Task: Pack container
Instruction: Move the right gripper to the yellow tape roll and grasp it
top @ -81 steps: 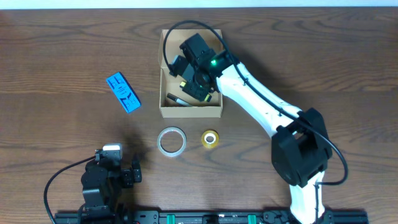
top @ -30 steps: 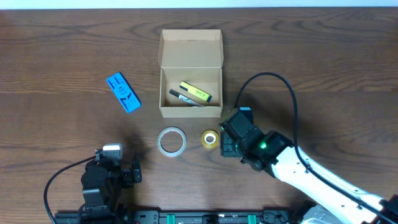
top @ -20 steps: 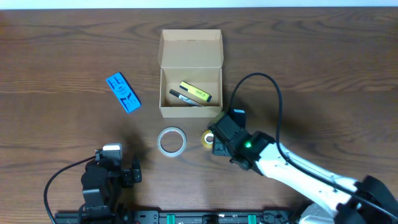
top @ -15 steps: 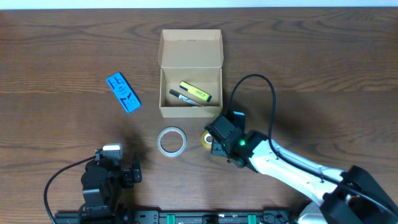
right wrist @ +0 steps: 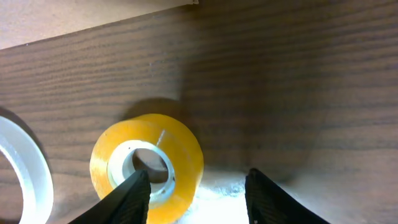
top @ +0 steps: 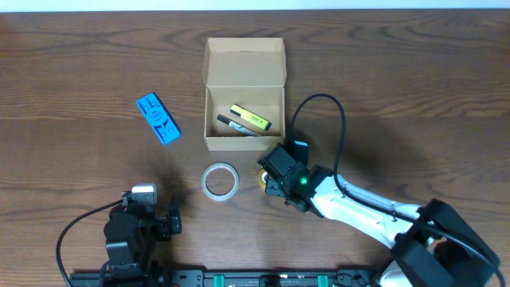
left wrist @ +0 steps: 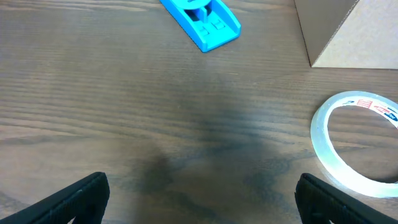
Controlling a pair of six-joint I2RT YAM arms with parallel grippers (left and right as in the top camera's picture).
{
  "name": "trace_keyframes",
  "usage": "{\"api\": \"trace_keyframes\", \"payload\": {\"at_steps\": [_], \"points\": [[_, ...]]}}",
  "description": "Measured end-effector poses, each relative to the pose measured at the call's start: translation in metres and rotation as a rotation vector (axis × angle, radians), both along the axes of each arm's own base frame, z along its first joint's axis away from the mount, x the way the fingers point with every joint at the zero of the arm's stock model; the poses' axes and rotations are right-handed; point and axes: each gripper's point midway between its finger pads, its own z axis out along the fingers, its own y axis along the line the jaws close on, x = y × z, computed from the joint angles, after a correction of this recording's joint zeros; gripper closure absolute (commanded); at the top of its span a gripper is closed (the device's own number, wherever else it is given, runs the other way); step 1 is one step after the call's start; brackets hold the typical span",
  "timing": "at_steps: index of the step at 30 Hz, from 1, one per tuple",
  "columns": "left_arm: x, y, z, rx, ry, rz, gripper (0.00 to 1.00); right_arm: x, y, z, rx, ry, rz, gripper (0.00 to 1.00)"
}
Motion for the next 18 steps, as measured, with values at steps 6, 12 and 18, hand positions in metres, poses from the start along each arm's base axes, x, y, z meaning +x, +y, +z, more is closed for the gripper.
{"api": "trace_keyframes", "payload": {"at_steps": [6, 12, 18], "points": [[0.0000, 0.0000, 0.0000, 0.000, 0.000, 0.000, 0.05, 0.0039, 0.0031, -0.0070, 0.000, -0.005, -0.003, 0.66], [0.0000, 0.0000, 0.0000, 0.000, 0.000, 0.000, 0.05, 0.0039, 0.0021, -0.0086, -0.008, -0.004, -0.011, 0.97], [0.0000, 0.0000, 0.0000, 0.000, 0.000, 0.000, 0.05, 0.0009, -0.0011, -0.0076, -0.026, 0.014, -0.012, 0.99]]}}
